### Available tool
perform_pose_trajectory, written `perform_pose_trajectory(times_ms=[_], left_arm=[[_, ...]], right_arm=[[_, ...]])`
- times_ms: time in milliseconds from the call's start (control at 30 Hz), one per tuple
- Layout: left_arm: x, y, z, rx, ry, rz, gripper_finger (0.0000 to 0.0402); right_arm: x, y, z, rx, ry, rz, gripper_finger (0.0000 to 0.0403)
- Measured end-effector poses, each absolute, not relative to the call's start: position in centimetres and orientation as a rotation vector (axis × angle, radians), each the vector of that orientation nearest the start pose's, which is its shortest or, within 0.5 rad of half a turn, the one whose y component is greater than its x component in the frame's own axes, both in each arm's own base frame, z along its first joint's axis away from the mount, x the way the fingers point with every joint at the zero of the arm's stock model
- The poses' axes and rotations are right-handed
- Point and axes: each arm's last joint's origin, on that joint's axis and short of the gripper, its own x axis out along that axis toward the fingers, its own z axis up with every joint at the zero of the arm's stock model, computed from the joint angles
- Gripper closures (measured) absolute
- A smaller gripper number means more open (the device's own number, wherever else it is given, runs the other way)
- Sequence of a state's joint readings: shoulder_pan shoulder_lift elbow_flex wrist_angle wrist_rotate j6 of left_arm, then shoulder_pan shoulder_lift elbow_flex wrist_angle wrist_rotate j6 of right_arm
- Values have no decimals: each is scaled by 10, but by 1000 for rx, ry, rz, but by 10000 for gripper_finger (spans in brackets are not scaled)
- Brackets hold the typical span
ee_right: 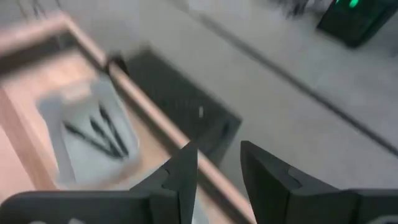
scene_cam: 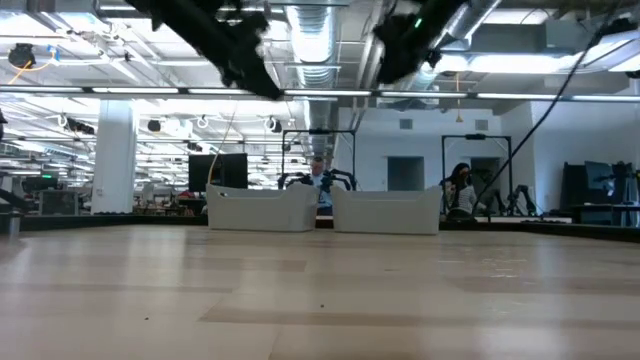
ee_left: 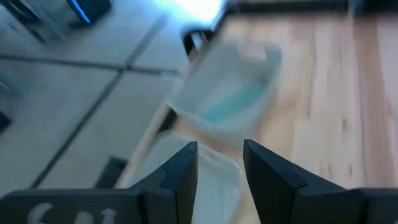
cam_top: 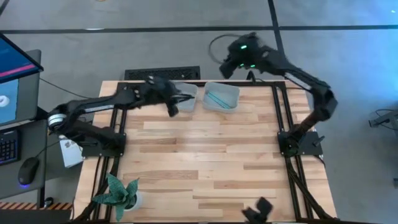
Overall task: Sort pens & pencils
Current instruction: Return to Home Position
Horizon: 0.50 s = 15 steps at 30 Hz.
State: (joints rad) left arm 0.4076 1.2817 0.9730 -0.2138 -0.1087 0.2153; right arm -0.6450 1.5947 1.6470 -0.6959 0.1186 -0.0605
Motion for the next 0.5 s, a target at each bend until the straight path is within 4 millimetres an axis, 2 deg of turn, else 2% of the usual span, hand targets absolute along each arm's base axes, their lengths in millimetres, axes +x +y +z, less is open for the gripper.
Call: perform_pose_trajectory(times_ms=[100,267,400,500], left_arm=[[230,118,318,128,461,492,280],[192,114,357,134,263,587,280],[161,107,378,126,149,650,280],[141,101,390,108,69,693,280]], right_arm=[[246,-197,415,90,547,-730,262],[209,-168,452,36,432,-719,266],[190,-147,470,0,355,-653,265],[179,-136,476,-29,317,-638,264]])
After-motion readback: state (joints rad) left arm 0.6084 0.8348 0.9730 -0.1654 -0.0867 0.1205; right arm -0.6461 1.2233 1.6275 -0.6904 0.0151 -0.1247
